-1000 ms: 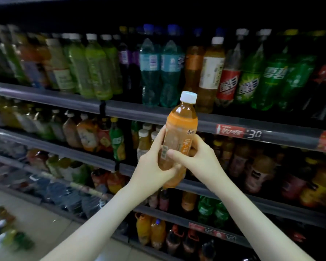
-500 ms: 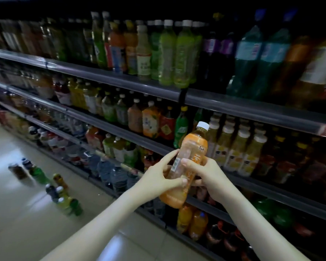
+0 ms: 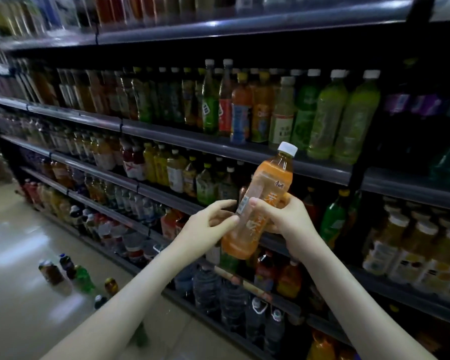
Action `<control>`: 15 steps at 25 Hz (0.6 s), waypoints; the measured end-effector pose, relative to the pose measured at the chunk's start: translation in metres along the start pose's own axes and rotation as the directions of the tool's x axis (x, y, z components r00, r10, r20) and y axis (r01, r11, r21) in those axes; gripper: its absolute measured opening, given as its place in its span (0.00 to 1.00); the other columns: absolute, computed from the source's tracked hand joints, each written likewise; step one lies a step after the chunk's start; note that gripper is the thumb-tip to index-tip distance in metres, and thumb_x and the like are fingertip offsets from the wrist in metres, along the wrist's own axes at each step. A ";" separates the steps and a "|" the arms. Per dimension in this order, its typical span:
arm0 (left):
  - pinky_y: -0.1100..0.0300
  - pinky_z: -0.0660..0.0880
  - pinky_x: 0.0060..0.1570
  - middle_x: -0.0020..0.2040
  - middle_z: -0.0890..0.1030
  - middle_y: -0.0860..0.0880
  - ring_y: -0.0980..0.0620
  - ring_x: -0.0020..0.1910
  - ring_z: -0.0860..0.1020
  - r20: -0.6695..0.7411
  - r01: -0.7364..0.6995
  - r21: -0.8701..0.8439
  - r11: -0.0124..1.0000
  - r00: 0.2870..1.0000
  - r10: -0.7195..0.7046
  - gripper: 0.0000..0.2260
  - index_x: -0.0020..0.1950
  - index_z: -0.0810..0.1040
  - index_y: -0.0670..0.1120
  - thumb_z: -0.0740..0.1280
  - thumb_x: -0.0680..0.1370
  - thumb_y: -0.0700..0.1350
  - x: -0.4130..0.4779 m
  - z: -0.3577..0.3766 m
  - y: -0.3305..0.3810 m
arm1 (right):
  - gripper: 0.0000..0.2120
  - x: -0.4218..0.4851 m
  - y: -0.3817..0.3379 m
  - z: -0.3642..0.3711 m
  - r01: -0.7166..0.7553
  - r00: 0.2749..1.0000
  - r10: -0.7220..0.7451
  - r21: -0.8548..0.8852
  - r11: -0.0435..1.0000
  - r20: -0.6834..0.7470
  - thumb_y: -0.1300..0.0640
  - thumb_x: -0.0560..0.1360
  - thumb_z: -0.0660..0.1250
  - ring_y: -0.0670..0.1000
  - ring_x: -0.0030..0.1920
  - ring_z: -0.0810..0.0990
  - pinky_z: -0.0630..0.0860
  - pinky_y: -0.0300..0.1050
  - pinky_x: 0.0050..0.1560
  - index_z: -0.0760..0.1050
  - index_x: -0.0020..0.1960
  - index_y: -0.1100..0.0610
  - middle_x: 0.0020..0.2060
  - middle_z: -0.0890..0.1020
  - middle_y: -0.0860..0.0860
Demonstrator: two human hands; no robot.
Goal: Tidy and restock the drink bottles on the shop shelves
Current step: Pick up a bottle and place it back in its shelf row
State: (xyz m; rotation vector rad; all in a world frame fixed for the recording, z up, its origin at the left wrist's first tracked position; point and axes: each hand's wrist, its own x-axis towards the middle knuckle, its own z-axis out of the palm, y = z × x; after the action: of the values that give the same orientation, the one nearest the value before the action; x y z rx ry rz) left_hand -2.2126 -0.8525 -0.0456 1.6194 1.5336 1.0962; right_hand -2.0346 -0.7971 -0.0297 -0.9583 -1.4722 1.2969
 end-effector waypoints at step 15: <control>0.69 0.74 0.48 0.54 0.79 0.59 0.62 0.53 0.77 -0.232 -0.059 0.093 0.994 0.969 0.079 0.12 0.60 0.72 0.62 0.63 0.79 0.49 0.180 -0.177 -0.090 | 0.13 0.238 -0.009 0.130 0.260 0.958 -0.269 -0.098 0.961 -0.096 0.51 0.68 0.76 0.39 0.41 0.82 0.76 0.40 0.38 0.77 0.49 0.46 0.41 0.83 0.40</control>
State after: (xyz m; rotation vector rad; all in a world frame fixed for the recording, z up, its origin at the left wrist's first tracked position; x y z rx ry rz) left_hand -2.4163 -0.6800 -0.0215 1.6578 1.7075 1.3166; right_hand -2.2242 -0.6076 0.0103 -0.8381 -1.5226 0.9808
